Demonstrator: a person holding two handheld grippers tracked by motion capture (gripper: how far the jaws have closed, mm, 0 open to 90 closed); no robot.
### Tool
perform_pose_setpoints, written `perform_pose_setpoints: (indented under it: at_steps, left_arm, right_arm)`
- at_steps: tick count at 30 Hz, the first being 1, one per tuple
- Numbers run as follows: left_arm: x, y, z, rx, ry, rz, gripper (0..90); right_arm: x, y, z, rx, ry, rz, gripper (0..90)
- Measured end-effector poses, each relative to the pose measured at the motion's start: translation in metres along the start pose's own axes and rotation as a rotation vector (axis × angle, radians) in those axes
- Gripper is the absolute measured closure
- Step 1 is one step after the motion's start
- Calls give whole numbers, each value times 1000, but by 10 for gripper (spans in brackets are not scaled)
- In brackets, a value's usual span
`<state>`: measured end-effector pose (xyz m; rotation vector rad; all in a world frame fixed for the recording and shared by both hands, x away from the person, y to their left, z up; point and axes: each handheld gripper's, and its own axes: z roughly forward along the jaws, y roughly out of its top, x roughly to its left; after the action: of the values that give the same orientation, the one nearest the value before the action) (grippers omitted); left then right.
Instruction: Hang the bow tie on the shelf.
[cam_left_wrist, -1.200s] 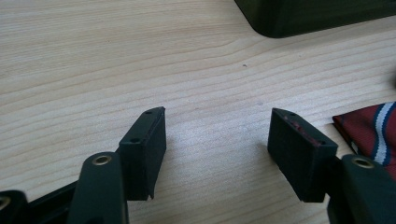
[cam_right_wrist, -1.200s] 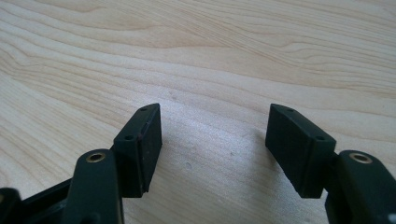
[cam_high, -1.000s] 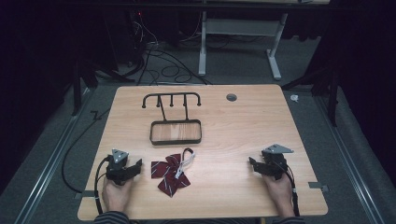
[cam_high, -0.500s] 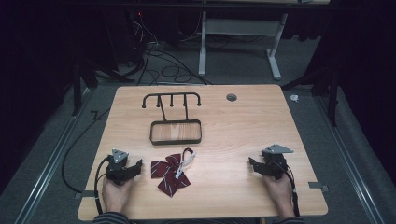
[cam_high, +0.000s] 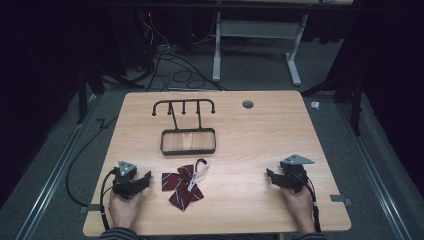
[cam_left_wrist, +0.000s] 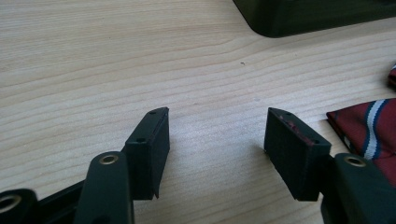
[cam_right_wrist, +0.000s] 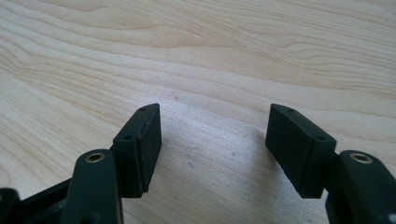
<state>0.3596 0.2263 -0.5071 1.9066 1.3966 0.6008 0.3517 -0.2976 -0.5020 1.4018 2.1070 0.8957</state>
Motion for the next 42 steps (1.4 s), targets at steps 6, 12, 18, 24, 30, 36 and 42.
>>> perform_pose_setpoints:
  at_steps: [6, 12, 18, 24, 30, 36, 42]
  left_arm:
    - [-3, 1, -6, -17, -16, -3, 423]
    - [-6, 4, -14, -29, -45, 3, 432]
    - [-10, 10, -19, -35, -74, 7, 451]
    - [-21, 21, -25, -47, -104, 22, 466]
    - [-29, 28, -24, -40, -128, 51, 494]
    - [-40, 36, -21, -28, -165, 78, 519]
    - [-52, 48, -15, -16, -208, 90, 562]
  right_arm:
    - [0, 0, 0, 0, 0, 0, 374]
    - [0, 0, 0, 0, 0, 0, 374]
    - [0, 0, 0, 0, 0, 0, 374]
    - [0, 0, 0, 1, 0, 0, 374]
    - [0, 0, 0, 1, 1, 0, 374]
    - [0, 0, 0, 1, 1, 0, 374]
    - [0, 0, 0, 0, 2, -1, 374]
